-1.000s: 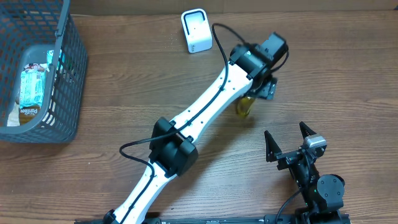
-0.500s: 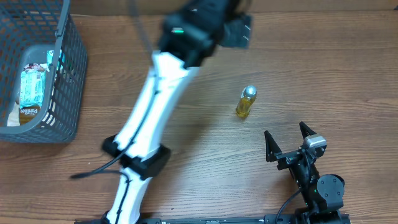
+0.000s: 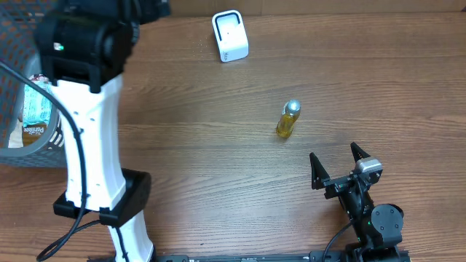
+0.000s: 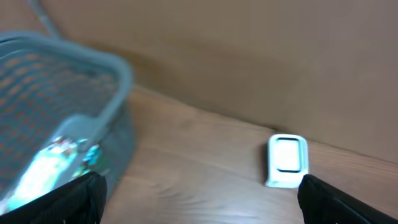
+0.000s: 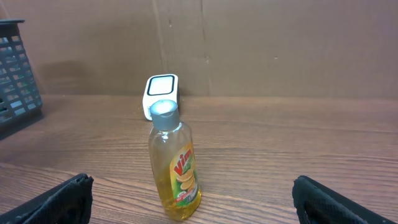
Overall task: Scan the item barcode
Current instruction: 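Open the left gripper and withdraw it toward the basket, then reach into the basket and grasp the green-lidded tub with the left gripper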
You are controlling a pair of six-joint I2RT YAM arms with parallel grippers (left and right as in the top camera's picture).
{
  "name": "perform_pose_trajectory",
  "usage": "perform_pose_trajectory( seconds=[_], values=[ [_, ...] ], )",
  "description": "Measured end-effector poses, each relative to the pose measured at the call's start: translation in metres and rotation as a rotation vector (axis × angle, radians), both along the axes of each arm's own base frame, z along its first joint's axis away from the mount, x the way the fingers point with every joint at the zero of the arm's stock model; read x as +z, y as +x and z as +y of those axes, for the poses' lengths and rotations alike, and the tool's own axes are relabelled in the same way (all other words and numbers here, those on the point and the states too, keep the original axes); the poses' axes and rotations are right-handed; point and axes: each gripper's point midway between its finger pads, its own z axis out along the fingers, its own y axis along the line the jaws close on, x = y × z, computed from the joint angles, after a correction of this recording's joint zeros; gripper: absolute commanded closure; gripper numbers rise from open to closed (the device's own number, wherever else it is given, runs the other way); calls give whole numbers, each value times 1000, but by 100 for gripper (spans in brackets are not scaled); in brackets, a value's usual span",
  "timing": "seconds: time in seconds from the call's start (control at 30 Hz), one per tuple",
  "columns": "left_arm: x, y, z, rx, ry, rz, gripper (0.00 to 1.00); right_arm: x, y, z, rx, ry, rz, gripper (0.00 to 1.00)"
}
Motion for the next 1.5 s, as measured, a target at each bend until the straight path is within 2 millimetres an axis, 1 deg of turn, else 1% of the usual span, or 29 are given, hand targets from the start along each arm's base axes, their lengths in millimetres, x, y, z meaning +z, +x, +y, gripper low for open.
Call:
perform_pose_trajectory(
  seconds=[0.13,0.17,0.3,0.5,0.63,0.67,0.7,0.77,0.8,1.0,1.13,1.23,1.37,1.5],
  values=[
    [-1,1,38,82,-5,4,0,0,0,0,0,0,0,0],
    [0,1,50,107,-10,-1,0,0,0,0,0,0,0,0],
    [0,-2,86,185,-14,-4,0,0,0,0,0,0,0,0],
    [0,-13,144,319,-14,-2,0,0,0,0,-1,0,0,0],
    [-5,-21,173,378,-2,18,0,0,0,0,0,0,0,0],
    [-9,-23,183,401,-2,31,0,0,0,0,0,0,0,0],
    [-10,-24,188,411,-2,37,0,0,0,0,0,0,0,0],
    [-21,-25,207,447,-2,65,0,0,0,0,0,0,0,0],
    [-25,-25,213,453,-3,77,0,0,0,0,0,0,0,0],
    [-68,-15,256,424,-31,169,0,0,0,0,0,0,0,0],
    [-95,-5,275,346,-59,200,0,0,0,0,0,0,0,0],
    [-117,2,283,265,-91,219,0,0,0,0,0,0,0,0],
    [-143,15,285,153,-128,218,0,0,0,0,0,0,0,0],
    [-168,27,279,67,-141,224,1,0,0,0,0,0,1,0]
  ],
)
